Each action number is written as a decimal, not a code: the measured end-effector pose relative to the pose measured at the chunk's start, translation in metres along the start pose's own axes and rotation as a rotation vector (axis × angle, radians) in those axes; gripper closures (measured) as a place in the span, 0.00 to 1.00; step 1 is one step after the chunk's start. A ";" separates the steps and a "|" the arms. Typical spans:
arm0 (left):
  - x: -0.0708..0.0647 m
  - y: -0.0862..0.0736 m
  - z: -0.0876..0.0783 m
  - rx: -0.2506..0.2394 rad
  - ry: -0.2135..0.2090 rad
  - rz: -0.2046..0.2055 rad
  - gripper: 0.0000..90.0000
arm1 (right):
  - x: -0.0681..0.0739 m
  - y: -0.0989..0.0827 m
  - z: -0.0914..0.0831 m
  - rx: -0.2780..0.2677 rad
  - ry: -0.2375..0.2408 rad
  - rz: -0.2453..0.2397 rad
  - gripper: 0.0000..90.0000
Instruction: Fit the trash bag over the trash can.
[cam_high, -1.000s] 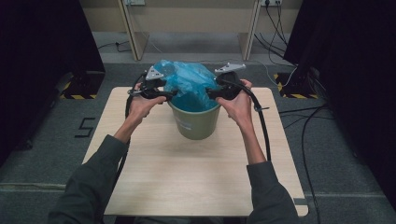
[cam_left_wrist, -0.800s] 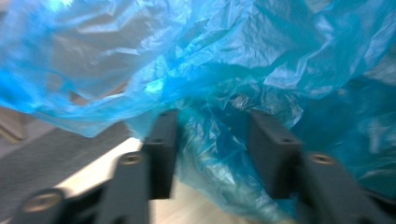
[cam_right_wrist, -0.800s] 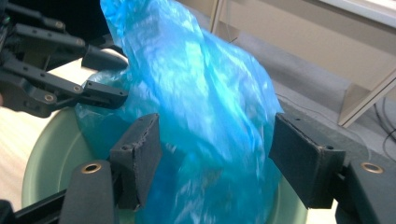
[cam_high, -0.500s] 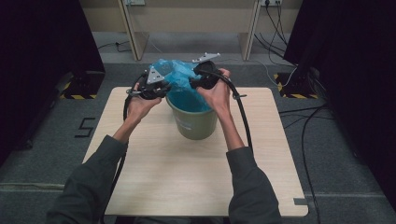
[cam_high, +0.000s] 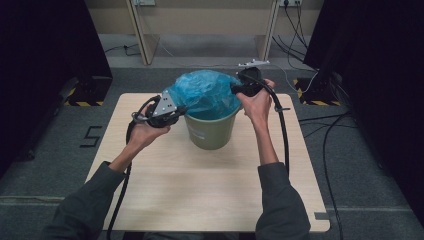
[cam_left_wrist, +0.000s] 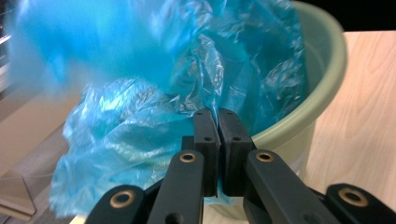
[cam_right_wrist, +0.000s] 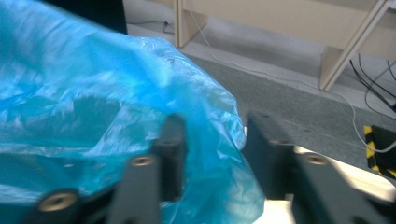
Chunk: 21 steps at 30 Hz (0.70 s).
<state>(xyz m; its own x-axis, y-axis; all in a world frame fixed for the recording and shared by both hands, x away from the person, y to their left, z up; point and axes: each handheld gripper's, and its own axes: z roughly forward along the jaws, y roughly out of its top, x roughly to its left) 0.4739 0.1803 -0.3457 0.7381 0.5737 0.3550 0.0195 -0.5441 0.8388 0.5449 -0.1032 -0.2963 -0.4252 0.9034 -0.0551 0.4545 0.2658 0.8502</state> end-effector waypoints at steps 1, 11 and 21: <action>-0.001 0.001 0.001 -0.002 -0.002 0.000 0.96 | 0.004 0.002 -0.005 -0.025 -0.007 -0.012 0.50; -0.006 0.005 0.000 -0.007 -0.034 -0.007 0.92 | 0.057 0.030 -0.008 -0.088 0.100 -0.147 0.30; 0.001 0.001 -0.003 -0.010 -0.042 -0.036 0.90 | 0.032 0.032 0.024 0.017 0.041 -0.172 0.93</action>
<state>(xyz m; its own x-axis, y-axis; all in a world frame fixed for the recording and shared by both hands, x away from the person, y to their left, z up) 0.4727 0.1817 -0.3432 0.7650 0.5663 0.3068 0.0402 -0.5174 0.8548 0.5648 -0.0580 -0.2838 -0.5294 0.8298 -0.1769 0.3853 0.4208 0.8213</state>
